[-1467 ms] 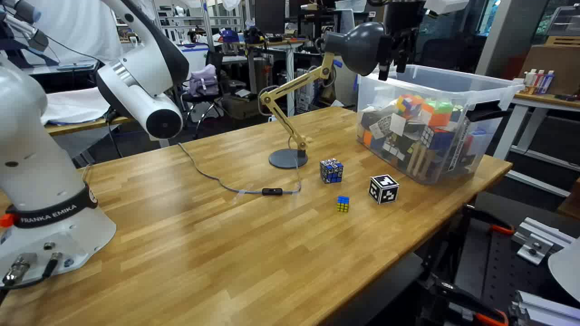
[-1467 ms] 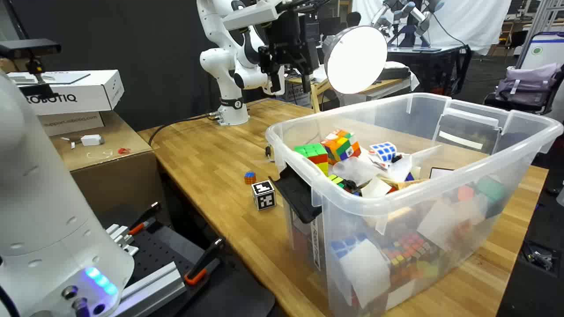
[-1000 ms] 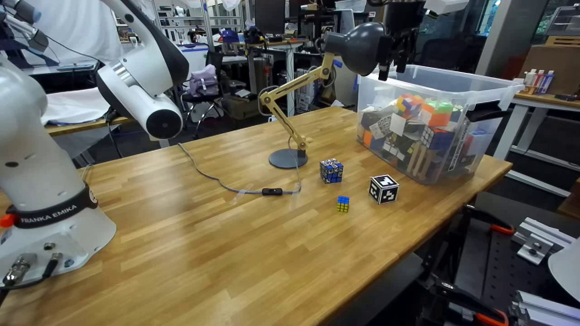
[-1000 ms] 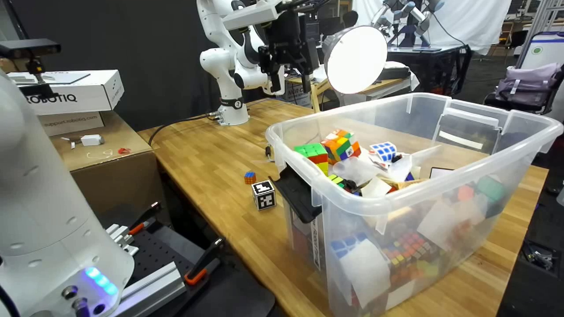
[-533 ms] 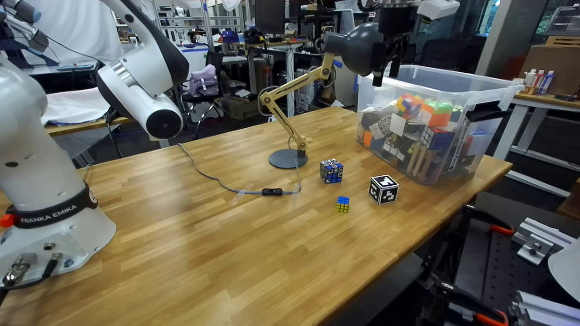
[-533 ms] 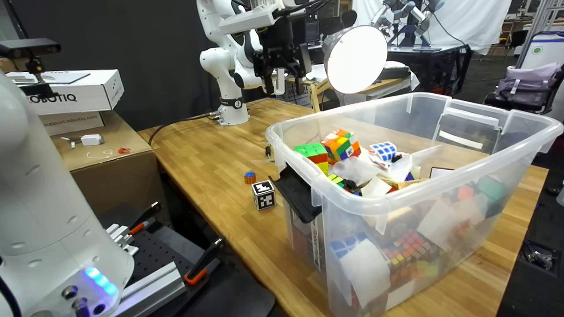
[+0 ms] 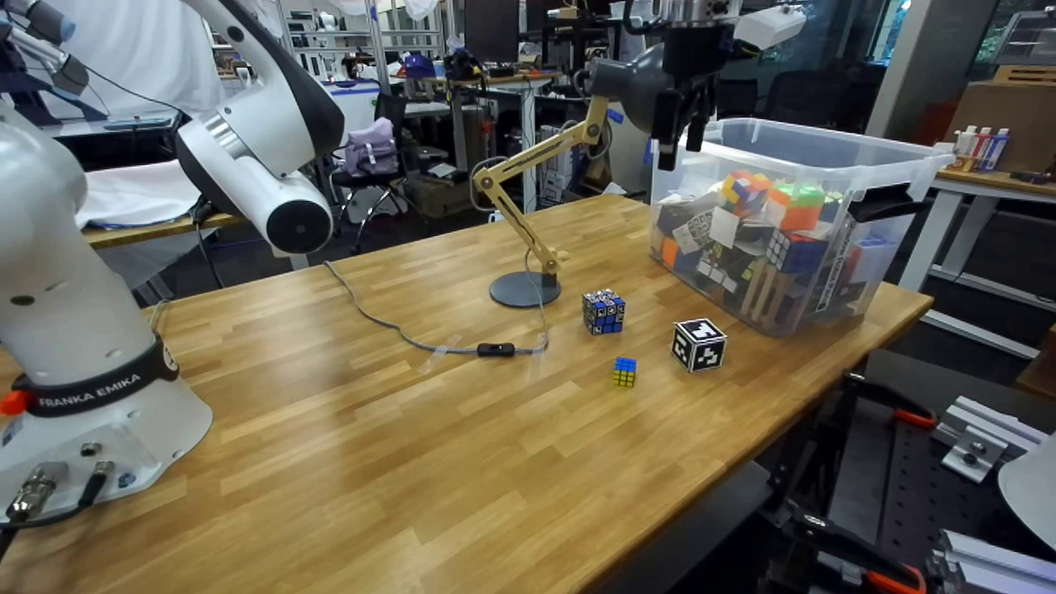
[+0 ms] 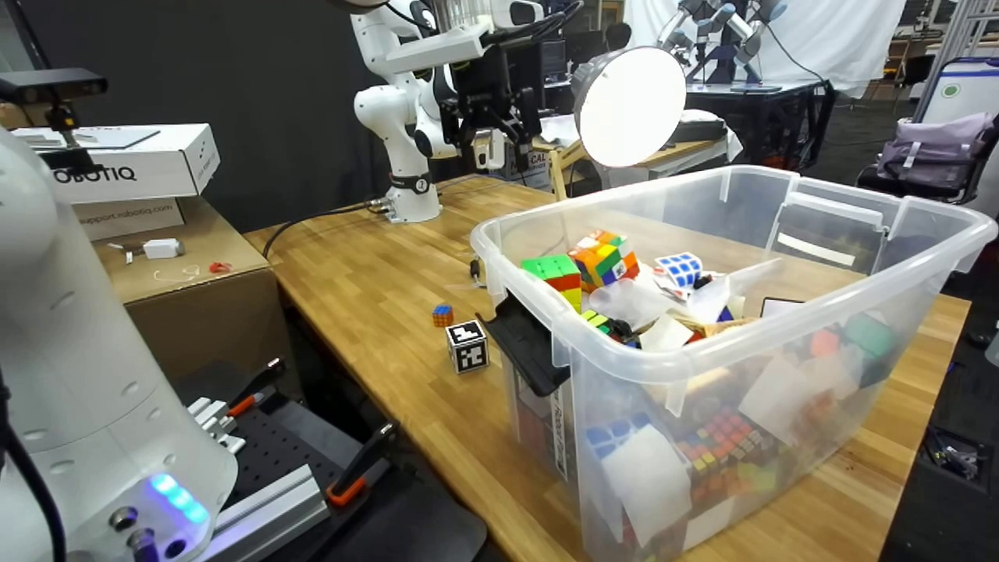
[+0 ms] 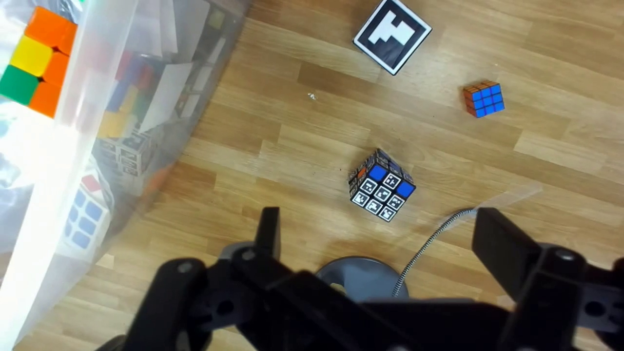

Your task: Move the lettered cube to the left

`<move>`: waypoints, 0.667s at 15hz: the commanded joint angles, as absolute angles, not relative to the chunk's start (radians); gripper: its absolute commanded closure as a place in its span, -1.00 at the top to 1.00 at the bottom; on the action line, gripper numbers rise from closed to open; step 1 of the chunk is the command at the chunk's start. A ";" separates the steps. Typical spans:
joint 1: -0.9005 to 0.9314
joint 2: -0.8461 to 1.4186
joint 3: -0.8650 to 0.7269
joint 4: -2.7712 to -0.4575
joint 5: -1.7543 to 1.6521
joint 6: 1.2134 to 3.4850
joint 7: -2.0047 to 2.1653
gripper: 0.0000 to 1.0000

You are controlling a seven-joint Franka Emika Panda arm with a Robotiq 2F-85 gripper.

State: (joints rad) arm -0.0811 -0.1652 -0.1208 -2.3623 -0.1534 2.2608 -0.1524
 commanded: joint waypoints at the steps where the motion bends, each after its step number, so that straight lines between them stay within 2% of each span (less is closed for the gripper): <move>1: -0.087 -0.165 -0.115 -2.361 -0.152 2.259 -0.153 1.00; 10: -0.076 -0.122 -0.106 -2.338 -0.084 2.259 -0.084 1.00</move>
State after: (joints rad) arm -0.0797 -0.1577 -0.1177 -2.3620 -0.1382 2.2608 -0.1328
